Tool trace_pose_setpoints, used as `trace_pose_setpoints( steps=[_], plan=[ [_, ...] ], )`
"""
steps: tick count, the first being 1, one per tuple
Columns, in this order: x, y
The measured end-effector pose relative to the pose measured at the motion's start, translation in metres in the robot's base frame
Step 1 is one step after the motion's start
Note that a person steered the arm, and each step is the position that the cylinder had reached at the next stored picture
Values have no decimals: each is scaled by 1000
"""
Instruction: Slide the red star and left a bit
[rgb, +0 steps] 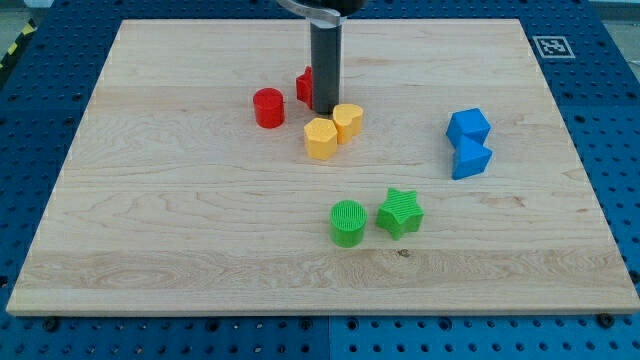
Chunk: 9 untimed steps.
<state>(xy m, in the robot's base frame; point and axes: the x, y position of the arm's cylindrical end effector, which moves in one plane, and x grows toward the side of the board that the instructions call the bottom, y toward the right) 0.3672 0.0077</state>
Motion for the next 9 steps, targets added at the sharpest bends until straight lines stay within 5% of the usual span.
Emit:
trace_pose_setpoints(
  steps=[4, 9],
  plan=[
    [-67, 13],
    [-48, -73]
  ],
)
